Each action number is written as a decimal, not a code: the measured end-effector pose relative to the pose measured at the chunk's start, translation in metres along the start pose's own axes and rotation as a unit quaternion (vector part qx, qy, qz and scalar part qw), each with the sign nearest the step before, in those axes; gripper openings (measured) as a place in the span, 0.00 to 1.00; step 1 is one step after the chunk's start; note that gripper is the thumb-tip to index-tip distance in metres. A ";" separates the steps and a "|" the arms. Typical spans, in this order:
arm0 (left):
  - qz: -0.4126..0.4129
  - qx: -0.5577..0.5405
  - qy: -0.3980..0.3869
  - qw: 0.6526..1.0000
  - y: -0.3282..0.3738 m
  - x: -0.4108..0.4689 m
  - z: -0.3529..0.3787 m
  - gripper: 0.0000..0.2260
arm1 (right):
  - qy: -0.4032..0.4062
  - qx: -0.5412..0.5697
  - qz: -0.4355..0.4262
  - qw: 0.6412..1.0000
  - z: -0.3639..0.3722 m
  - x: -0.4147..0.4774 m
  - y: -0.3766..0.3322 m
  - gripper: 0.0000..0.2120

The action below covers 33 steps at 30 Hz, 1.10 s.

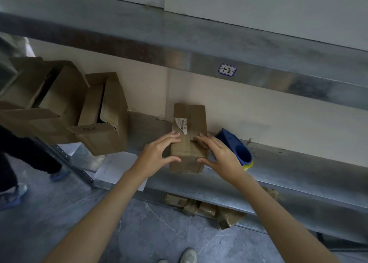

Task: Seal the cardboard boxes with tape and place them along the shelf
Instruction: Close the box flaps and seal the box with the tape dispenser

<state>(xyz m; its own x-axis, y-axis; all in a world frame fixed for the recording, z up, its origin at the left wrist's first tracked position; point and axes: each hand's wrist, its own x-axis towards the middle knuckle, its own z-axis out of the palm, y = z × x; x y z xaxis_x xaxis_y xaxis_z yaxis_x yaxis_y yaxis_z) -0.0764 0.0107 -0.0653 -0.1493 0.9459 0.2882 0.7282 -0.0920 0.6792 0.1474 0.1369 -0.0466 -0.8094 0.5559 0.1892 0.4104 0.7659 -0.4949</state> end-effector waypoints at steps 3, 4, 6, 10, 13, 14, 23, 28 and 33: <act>0.007 0.003 -0.004 1.000 0.000 -0.001 0.001 0.28 | 0.004 0.006 -0.004 1.000 0.002 0.000 0.002 0.30; 0.002 -0.001 -0.002 1.000 0.000 -0.001 0.002 0.28 | 0.005 0.005 -0.003 1.000 0.002 0.000 0.001 0.30; -0.007 -0.019 0.005 1.000 0.000 -0.002 0.003 0.28 | 0.002 0.009 0.006 1.000 0.003 -0.002 0.001 0.32; -0.016 -0.039 0.029 0.999 0.004 -0.003 0.007 0.27 | 0.017 0.016 0.029 0.999 0.007 -0.002 -0.005 0.34; -0.024 -0.062 0.046 0.997 0.008 -0.003 0.010 0.27 | 0.027 0.020 0.033 0.999 0.008 -0.002 -0.007 0.32; -0.031 -0.070 0.051 0.996 0.009 -0.003 0.011 0.26 | 0.027 0.027 0.033 0.999 0.008 -0.001 -0.008 0.32; -0.076 -0.077 0.143 0.984 0.023 -0.001 0.028 0.17 | 0.131 0.044 0.070 0.988 0.027 0.006 -0.029 0.21; -0.090 -0.112 0.142 0.979 0.018 0.001 0.026 0.17 | 0.121 0.078 0.080 0.986 0.025 0.006 -0.025 0.18; -0.096 -0.151 0.093 0.979 0.010 0.000 0.020 0.18 | 0.086 0.120 0.087 0.985 0.019 0.001 -0.017 0.18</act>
<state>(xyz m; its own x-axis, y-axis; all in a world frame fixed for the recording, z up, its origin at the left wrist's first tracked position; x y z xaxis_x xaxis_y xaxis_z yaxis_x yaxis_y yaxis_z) -0.0560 0.0160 -0.0718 -0.4047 0.8840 0.2341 0.4479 -0.0315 0.8935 0.1312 0.1185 -0.0540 -0.6440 0.7342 0.2149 0.4084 0.5675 -0.7150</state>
